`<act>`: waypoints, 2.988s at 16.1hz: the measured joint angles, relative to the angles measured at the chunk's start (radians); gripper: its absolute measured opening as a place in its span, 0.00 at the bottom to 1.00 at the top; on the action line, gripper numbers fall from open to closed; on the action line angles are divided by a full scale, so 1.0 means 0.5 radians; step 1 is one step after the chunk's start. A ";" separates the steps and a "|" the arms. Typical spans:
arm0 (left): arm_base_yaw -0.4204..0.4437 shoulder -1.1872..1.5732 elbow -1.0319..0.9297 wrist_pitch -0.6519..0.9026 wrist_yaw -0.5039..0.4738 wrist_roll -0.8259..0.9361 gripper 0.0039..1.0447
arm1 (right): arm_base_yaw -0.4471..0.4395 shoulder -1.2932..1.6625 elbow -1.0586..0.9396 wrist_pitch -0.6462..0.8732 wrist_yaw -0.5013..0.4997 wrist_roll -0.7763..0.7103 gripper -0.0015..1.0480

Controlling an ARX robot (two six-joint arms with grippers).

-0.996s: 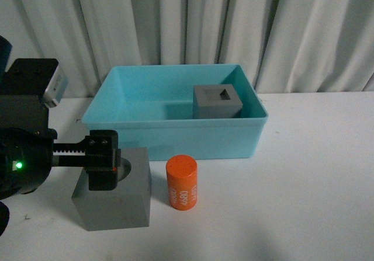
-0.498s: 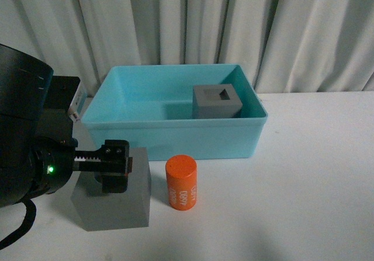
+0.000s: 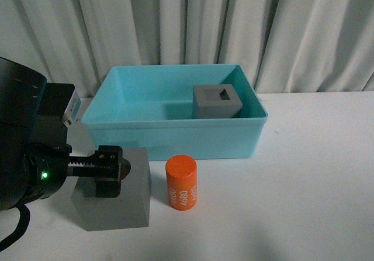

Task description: Place gray and orange parts in blue box

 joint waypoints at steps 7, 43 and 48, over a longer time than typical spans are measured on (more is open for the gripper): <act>-0.058 0.002 -0.052 0.046 0.017 -0.040 0.80 | 0.000 0.000 0.000 -0.001 0.000 0.000 0.94; -0.056 0.382 1.700 -0.868 -0.081 -0.118 0.18 | 0.000 0.000 0.000 0.000 0.001 0.000 0.94; 0.030 0.666 1.725 -0.787 -0.182 0.037 0.18 | 0.000 0.000 -0.001 0.000 0.001 0.000 0.94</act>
